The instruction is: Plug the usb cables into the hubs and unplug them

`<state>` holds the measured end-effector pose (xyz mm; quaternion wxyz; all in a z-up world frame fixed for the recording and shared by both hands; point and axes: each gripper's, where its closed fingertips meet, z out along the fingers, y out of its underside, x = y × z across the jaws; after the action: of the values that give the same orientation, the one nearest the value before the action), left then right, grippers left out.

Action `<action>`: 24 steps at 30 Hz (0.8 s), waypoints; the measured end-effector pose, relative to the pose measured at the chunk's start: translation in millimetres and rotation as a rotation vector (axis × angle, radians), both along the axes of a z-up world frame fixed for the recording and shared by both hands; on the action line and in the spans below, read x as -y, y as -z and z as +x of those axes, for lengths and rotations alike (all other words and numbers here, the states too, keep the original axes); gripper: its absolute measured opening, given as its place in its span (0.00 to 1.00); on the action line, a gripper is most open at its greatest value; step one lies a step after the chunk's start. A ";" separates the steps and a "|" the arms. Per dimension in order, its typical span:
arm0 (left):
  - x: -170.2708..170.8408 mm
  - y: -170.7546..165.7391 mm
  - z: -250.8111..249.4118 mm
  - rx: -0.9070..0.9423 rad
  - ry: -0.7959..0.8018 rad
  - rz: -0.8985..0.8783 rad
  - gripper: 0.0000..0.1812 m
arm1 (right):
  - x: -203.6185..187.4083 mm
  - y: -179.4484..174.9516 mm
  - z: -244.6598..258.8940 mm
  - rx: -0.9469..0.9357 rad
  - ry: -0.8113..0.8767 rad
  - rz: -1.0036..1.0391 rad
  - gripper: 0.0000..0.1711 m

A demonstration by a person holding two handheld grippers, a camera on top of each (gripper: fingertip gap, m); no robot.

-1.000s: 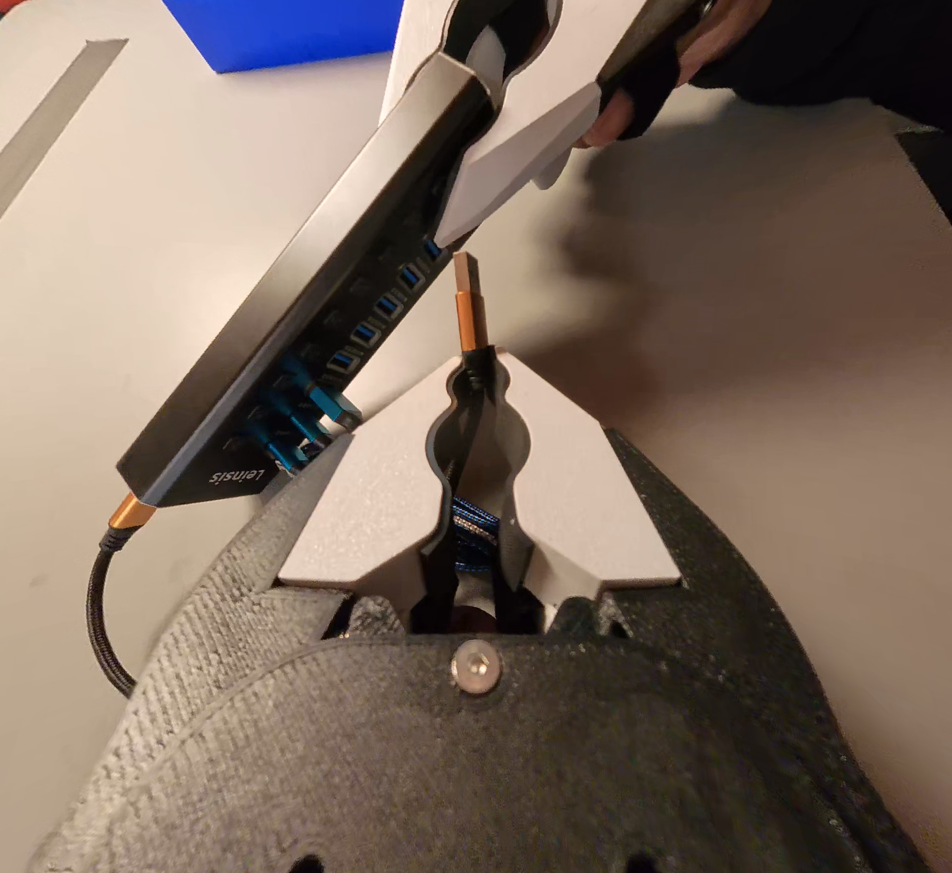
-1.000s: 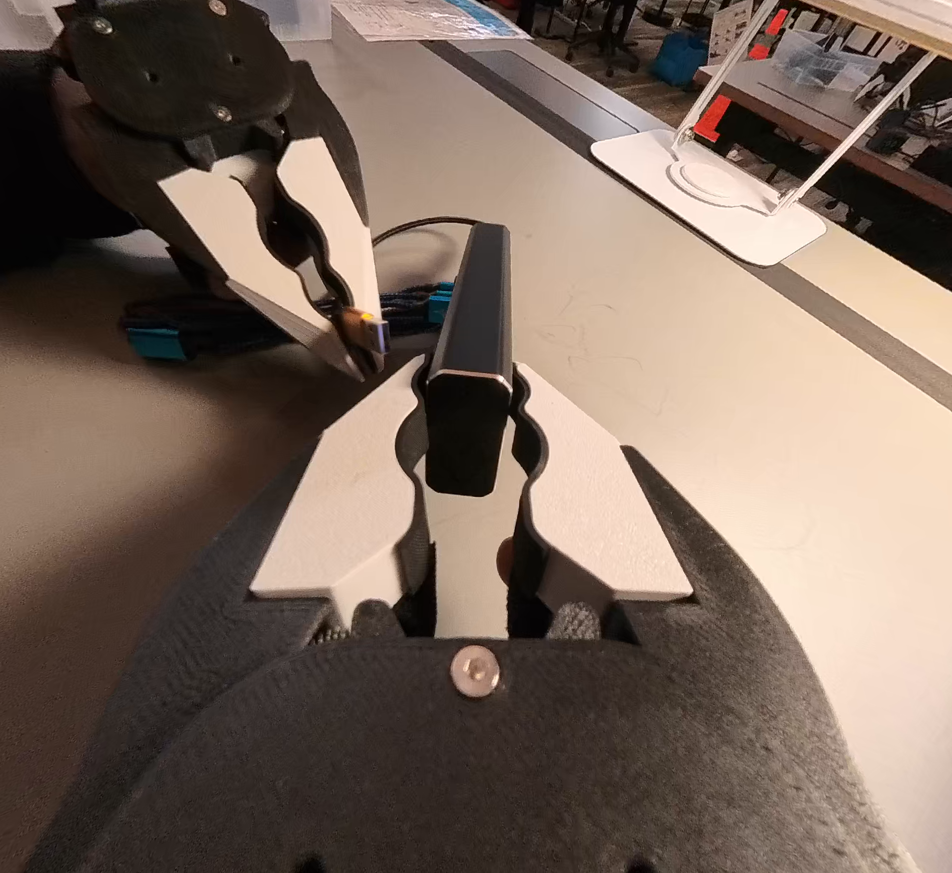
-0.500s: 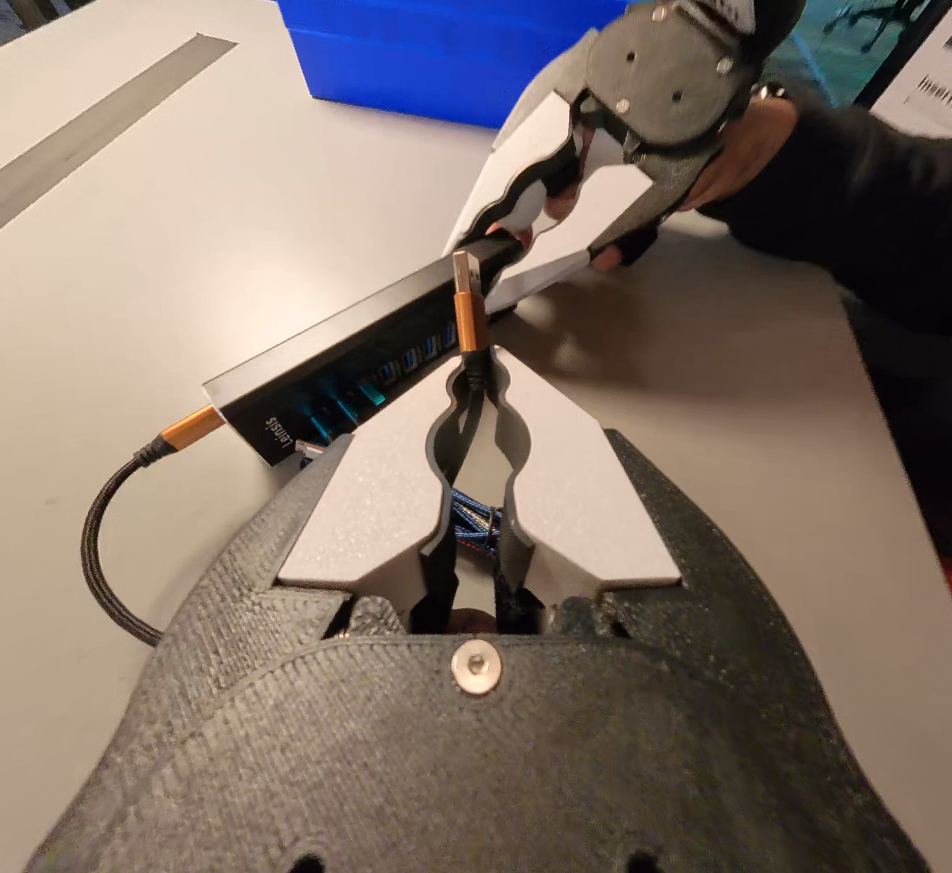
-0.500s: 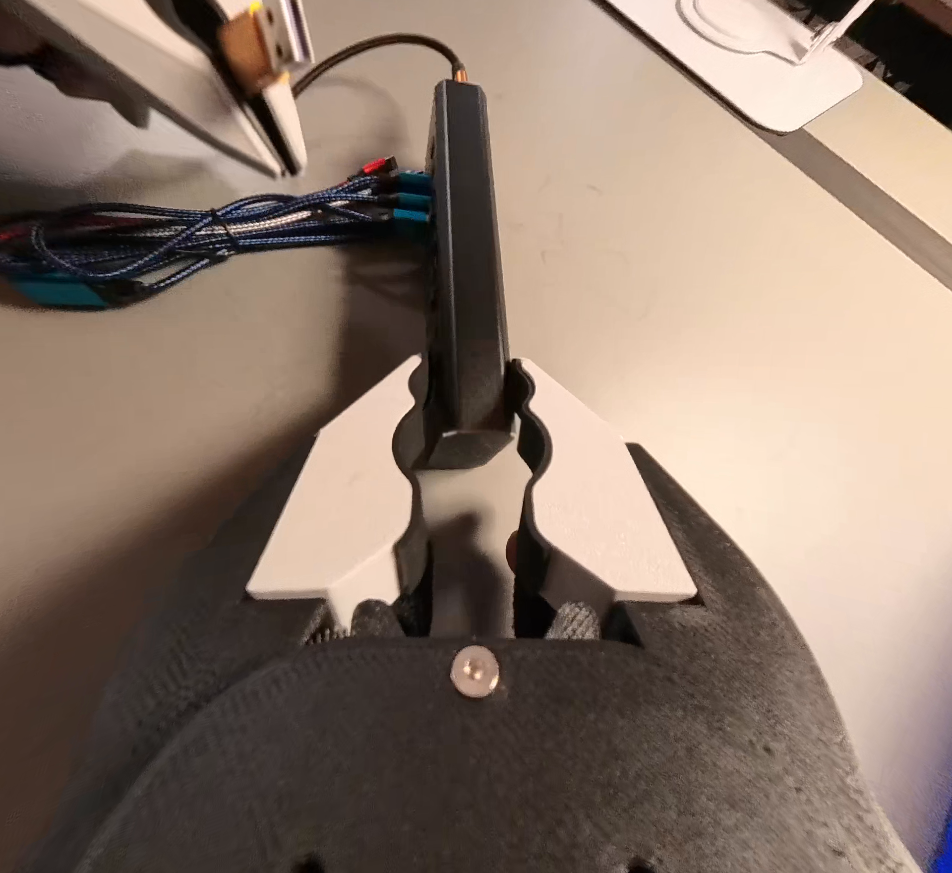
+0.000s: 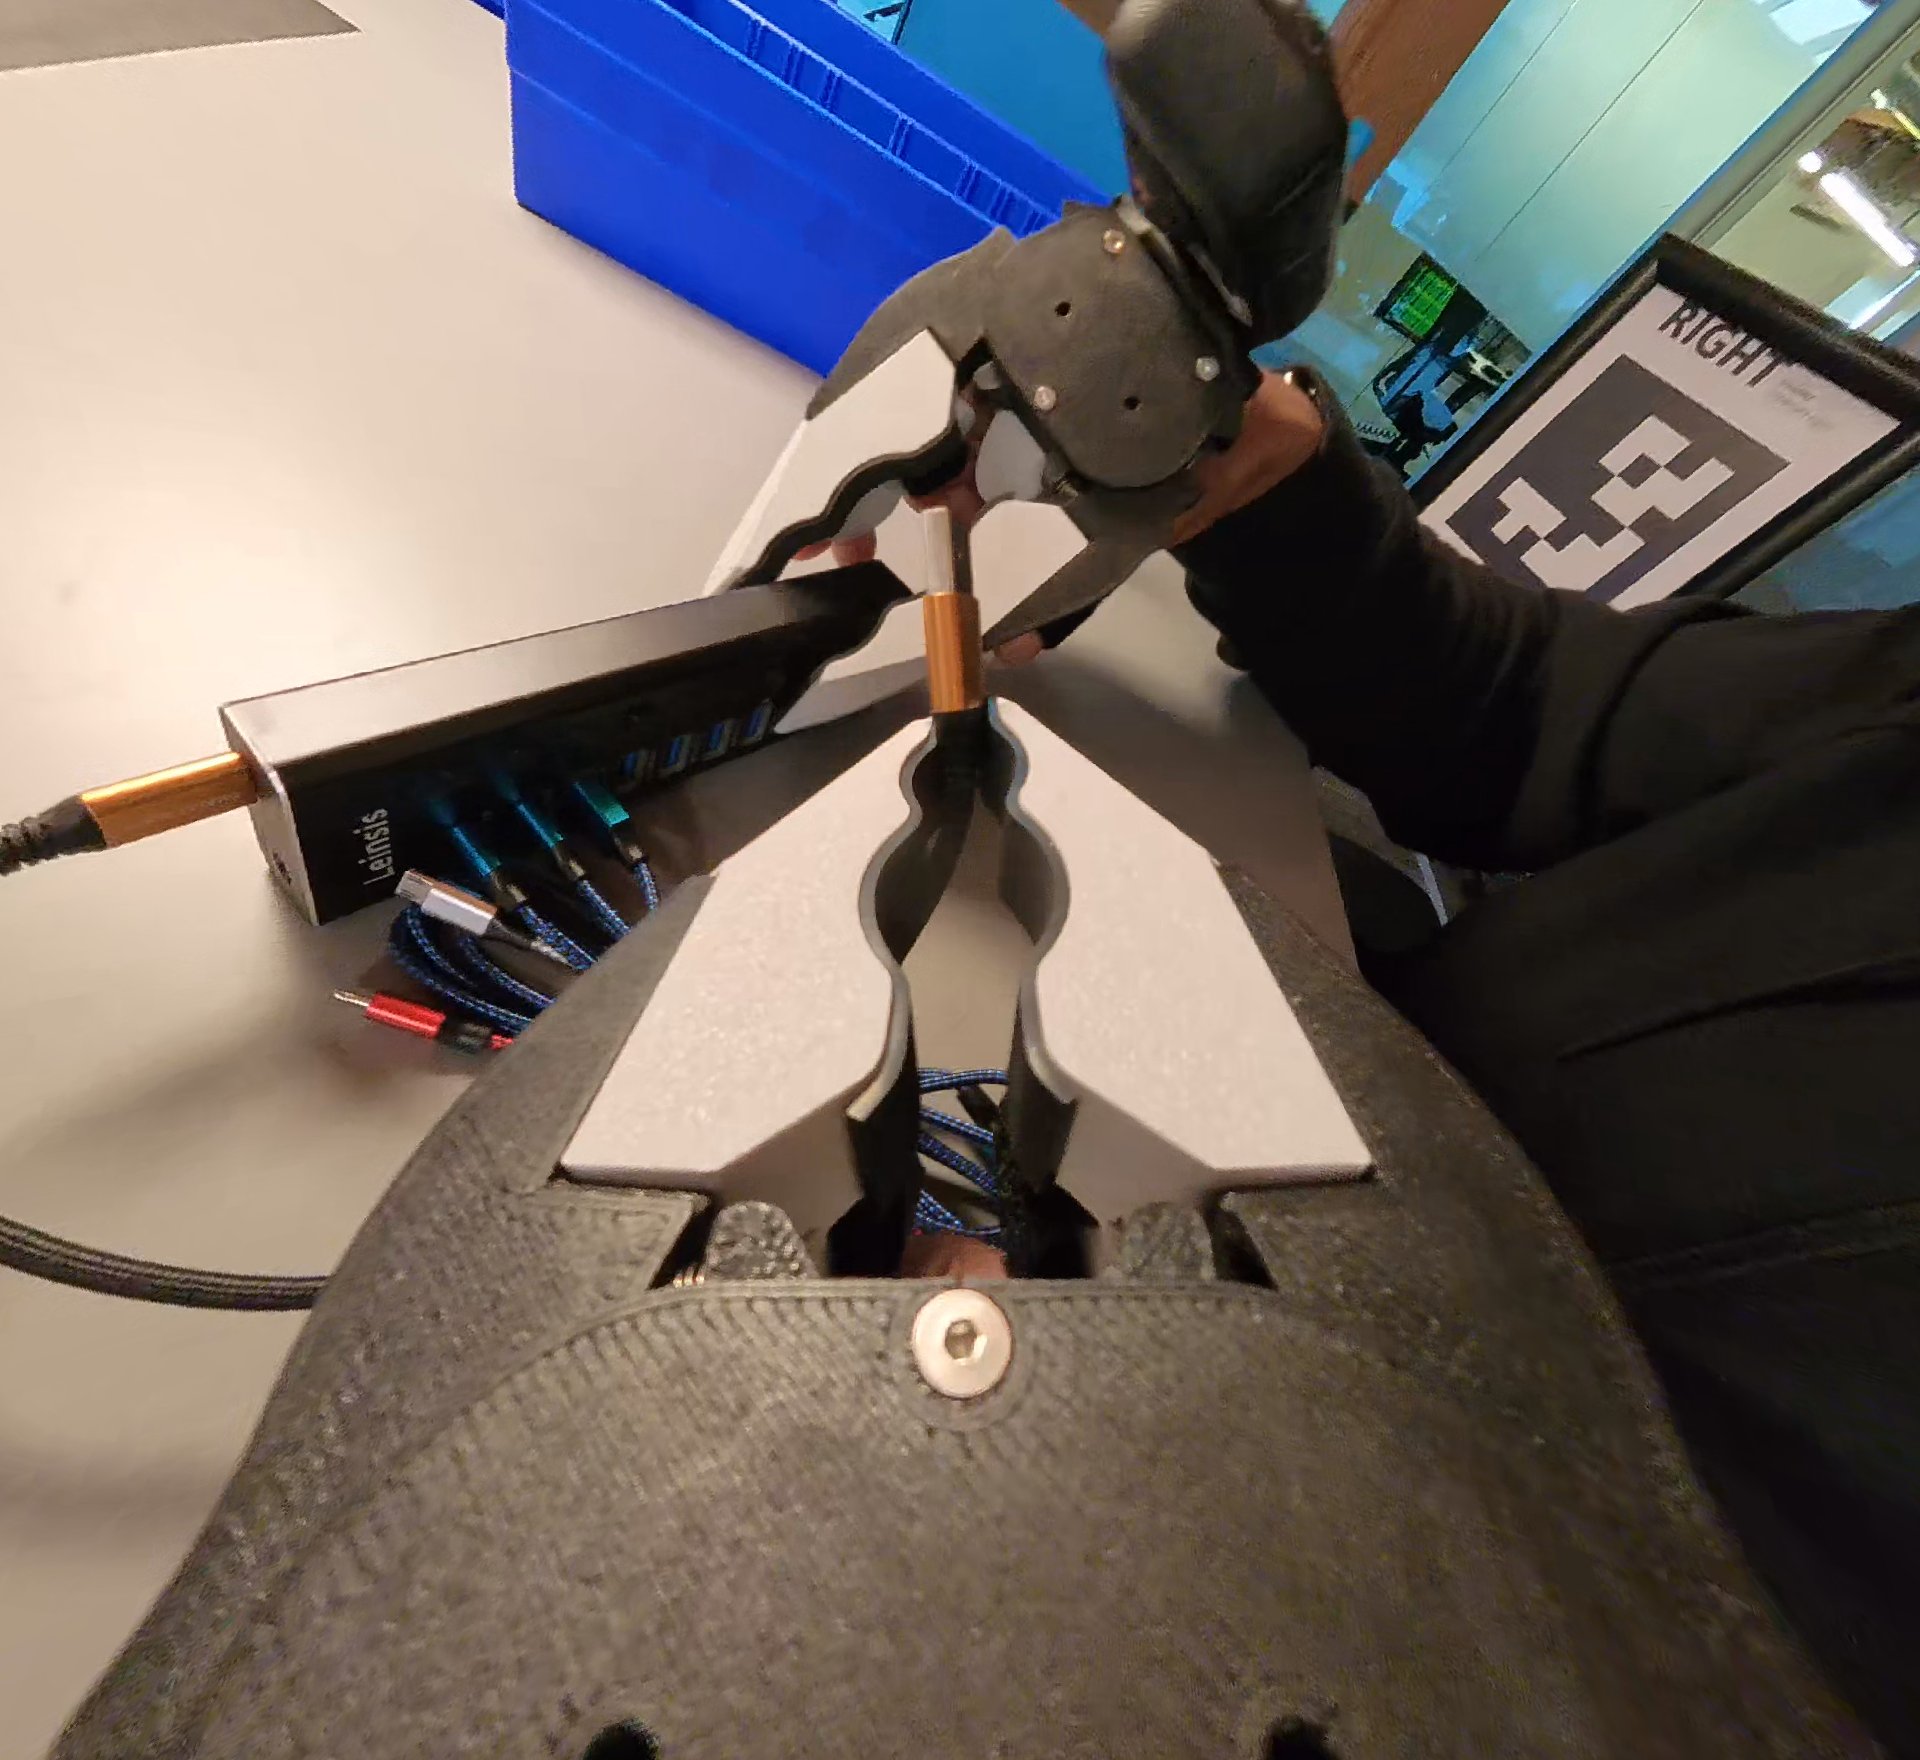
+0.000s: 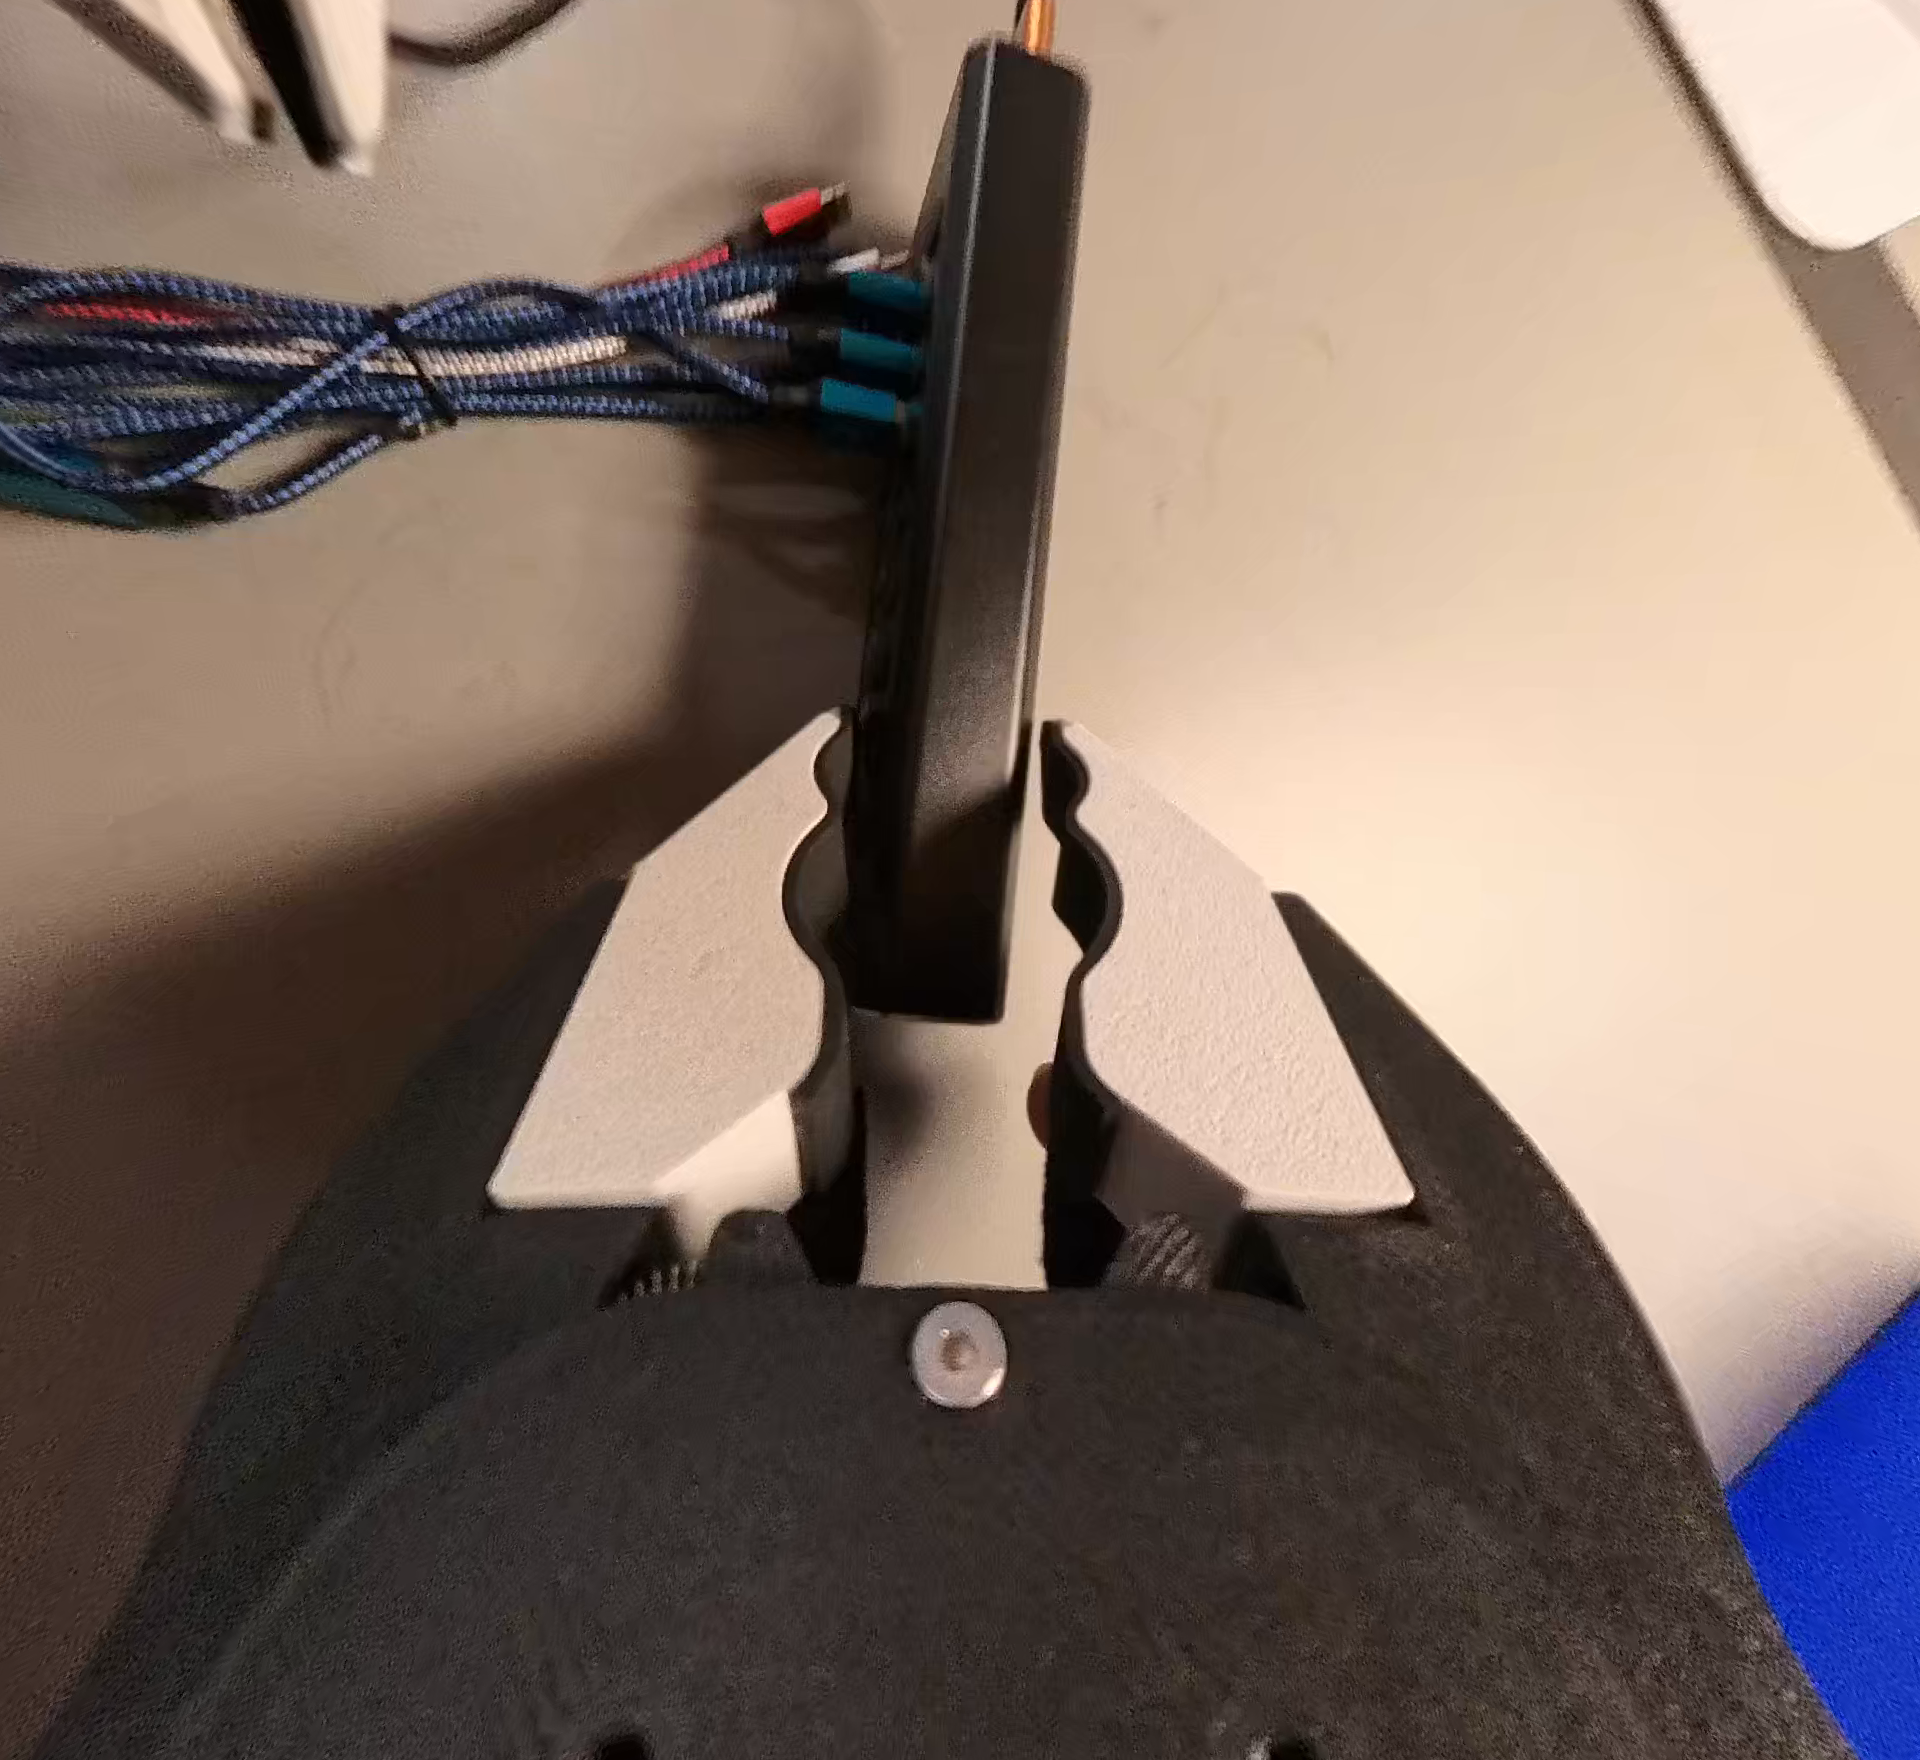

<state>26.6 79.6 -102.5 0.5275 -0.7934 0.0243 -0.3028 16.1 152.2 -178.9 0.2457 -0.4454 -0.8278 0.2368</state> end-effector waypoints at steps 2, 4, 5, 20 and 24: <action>0.2 1.1 0.5 0.005 0.003 -0.005 0.04 | 1.0 7.4 -0.9 0.041 -0.001 -0.012 0.19; -0.2 2.3 0.1 0.003 -0.003 -0.011 0.04 | 2.5 7.2 -5.5 0.019 0.019 -0.068 0.17; -0.6 2.5 -0.5 -0.007 -0.009 -0.011 0.04 | 3.3 6.6 -7.2 -0.003 0.024 -0.094 0.16; 25.6 -72.3 -33.6 -0.177 -0.133 0.333 0.04 | -46.0 -56.7 -25.3 -0.505 0.163 -0.058 0.15; 34.8 -82.6 -7.8 -0.163 0.006 0.400 0.05 | -54.1 -77.2 -26.8 -0.647 0.198 -0.061 0.16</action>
<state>18.8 44.8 -19.9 0.6698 -0.6946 0.1290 -0.2285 -10.7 206.3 -101.8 0.5040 -0.4326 -0.6521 0.3656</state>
